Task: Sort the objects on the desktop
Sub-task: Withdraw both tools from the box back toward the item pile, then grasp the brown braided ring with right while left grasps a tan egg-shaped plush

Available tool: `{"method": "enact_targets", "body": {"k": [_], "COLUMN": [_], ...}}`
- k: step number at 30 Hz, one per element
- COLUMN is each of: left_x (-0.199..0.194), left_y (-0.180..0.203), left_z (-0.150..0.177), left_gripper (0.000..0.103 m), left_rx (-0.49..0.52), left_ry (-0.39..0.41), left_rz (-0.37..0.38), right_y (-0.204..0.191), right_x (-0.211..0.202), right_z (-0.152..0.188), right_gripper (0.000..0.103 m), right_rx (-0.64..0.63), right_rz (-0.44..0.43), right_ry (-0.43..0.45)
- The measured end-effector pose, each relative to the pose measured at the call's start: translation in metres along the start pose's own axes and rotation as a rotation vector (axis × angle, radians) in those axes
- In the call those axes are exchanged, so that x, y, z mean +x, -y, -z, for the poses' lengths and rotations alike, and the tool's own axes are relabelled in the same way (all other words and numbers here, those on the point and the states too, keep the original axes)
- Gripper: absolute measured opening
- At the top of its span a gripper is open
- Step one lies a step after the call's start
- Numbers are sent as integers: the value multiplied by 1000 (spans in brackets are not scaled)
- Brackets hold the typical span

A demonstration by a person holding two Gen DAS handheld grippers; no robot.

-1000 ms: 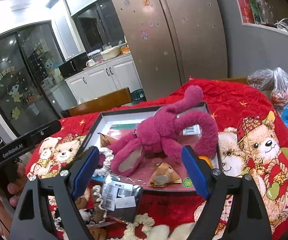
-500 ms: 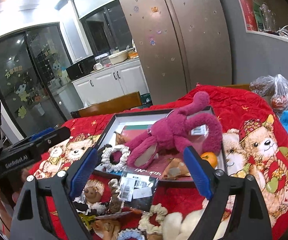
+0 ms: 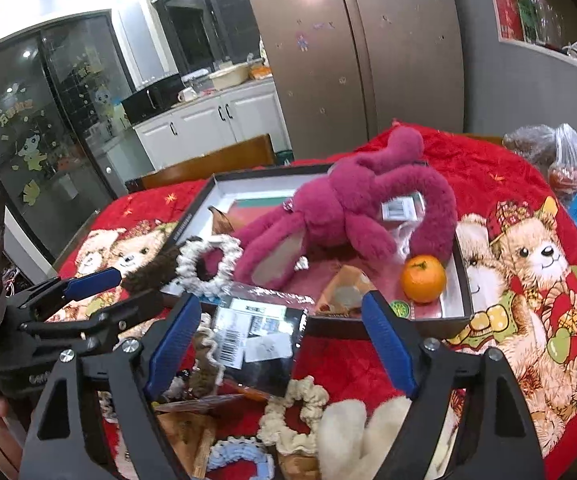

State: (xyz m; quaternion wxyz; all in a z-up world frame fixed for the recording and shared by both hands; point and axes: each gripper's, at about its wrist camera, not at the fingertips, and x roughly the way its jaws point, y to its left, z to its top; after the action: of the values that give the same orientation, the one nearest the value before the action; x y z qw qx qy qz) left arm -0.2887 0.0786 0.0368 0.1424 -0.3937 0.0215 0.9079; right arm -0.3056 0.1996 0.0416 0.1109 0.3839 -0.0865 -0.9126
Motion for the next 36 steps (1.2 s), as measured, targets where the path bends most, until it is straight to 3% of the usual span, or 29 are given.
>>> {"method": "enact_targets", "body": {"k": [5, 11, 17, 28, 36], "left_x": [3, -7, -27, -13, 3], "left_y": [6, -12, -26, -50, -56], "left_z": [2, -3, 14, 41, 43], "left_gripper": [77, 77, 77, 77, 77], "left_rx": [56, -20, -2, -22, -47], "left_ry": [-4, -23, -16, -69, -83], "left_rz": [-33, 1, -98, -132, -57], "right_y": [5, 0, -17, -48, -45], "right_x": [11, 7, -7, 14, 30], "right_z": [4, 5, 3, 21, 28], "right_gripper": [82, 82, 82, 82, 82], "right_rx": [21, 4, -40, -104, -107], "right_rz": [-18, -39, -80, -122, -138], "right_ry": [-41, -49, -28, -90, -126]}}
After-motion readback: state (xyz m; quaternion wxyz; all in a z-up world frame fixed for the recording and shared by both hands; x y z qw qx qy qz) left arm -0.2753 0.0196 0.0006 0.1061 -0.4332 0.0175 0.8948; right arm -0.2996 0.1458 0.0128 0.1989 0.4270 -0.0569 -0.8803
